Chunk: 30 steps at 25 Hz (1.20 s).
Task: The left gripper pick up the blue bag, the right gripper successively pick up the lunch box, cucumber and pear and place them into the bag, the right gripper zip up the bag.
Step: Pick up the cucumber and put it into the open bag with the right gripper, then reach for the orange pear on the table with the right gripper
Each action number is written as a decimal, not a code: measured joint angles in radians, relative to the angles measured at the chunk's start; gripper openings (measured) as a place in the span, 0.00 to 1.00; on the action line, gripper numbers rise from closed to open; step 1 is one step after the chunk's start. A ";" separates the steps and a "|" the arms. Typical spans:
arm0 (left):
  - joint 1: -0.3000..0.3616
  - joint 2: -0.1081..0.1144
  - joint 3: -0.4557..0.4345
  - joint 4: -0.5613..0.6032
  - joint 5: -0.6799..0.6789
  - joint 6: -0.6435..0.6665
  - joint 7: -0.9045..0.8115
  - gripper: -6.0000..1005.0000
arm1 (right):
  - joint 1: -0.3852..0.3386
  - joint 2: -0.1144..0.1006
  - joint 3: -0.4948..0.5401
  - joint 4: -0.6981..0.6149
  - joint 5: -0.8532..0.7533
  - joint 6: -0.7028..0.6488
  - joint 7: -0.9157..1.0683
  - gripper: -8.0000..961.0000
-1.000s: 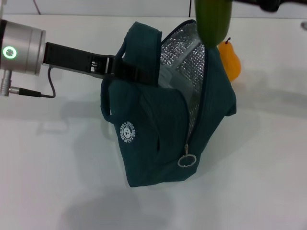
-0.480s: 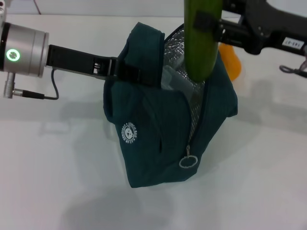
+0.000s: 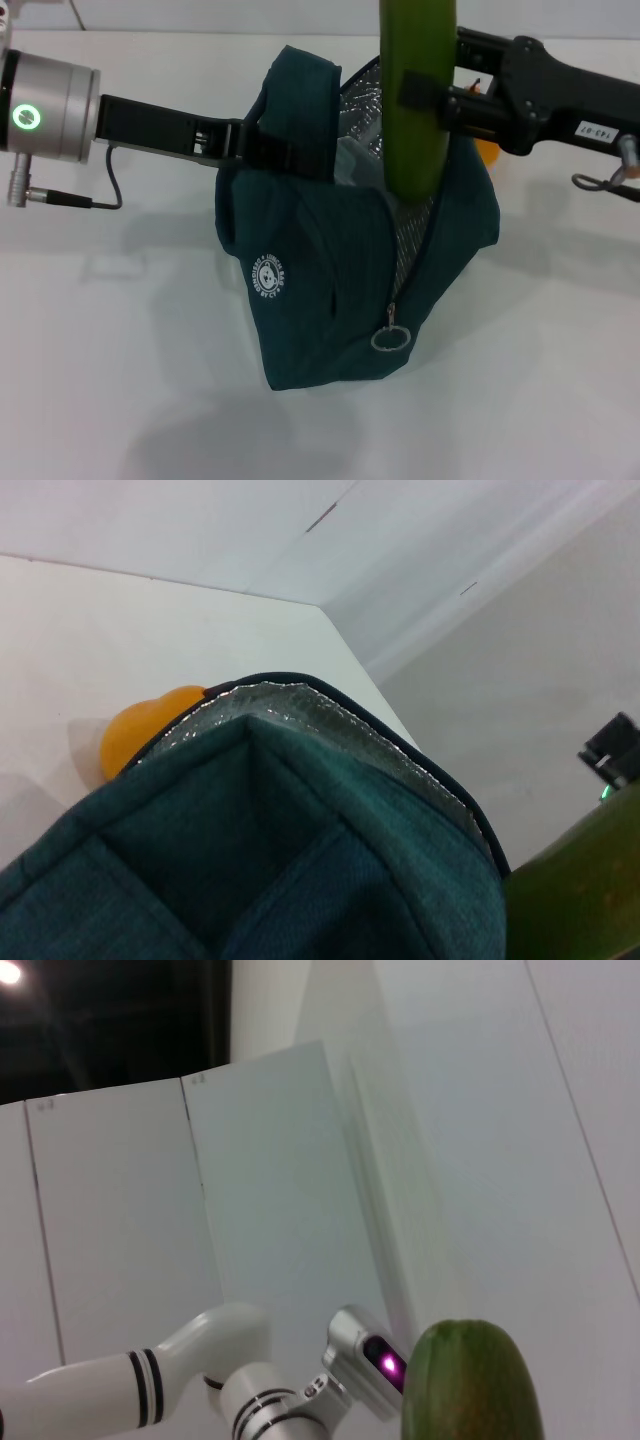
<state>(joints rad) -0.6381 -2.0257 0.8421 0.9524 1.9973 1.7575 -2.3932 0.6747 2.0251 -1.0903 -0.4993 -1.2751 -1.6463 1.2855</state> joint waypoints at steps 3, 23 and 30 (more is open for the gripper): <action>0.000 0.000 0.000 0.000 0.000 0.000 0.000 0.04 | 0.001 0.000 -0.013 0.022 0.000 0.000 -0.023 0.76; 0.003 -0.001 0.000 -0.001 0.000 -0.003 0.000 0.04 | -0.017 -0.002 -0.062 0.036 0.028 0.016 -0.037 0.79; 0.006 -0.001 0.000 -0.001 0.001 -0.003 0.000 0.04 | -0.043 -0.015 0.010 0.022 0.047 0.055 -0.030 0.92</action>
<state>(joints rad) -0.6323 -2.0263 0.8422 0.9510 1.9981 1.7549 -2.3931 0.6315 2.0098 -1.0803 -0.4768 -1.2283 -1.5910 1.2553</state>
